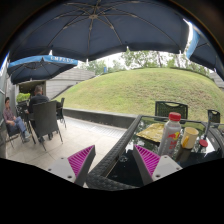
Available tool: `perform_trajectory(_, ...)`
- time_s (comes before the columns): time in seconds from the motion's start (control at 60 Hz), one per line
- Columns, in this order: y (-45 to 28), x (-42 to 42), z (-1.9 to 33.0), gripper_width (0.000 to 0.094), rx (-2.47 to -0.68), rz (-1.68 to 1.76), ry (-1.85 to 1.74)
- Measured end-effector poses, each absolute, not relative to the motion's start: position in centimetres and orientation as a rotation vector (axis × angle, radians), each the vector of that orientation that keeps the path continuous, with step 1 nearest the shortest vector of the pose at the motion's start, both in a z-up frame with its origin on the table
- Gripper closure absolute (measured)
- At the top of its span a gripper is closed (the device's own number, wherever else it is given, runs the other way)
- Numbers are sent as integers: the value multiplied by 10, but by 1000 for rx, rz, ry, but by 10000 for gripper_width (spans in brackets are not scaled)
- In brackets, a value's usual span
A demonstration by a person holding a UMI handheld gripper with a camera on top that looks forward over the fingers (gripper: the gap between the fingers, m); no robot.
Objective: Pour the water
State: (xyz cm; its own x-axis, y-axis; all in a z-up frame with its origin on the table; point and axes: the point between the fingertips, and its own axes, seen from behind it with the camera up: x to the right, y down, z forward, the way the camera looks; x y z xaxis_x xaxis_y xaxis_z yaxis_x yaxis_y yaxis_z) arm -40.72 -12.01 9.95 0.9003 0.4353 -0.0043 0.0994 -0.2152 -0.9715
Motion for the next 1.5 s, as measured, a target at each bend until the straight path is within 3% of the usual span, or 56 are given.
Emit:
perform_trajectory(0.217,-117,-401,98,131,-1764,323,-379)
perform_trajectory(0.4,-99,-322,109,131,-1729,220,-275)
perform_trajectory(0.583,-46,-257,103,128,-1730,105,-163)
perform_trajectory(0.767,29,-255,84,136,-1765,110,-114)
perform_trajectory(0.817,38,-259,89,216,-1752,125,-118)
perform_trajectory(0.85,44,-259,89,397,-1749,121,-130)
perform_trajectory(1.117,49,-262,91,602,-1728,127,-161)
perform_trajectory(1.367,53,-261,96,603,-1738,248,-52)
perform_trajectory(1.5,69,-243,124,601,-1692,518,190)
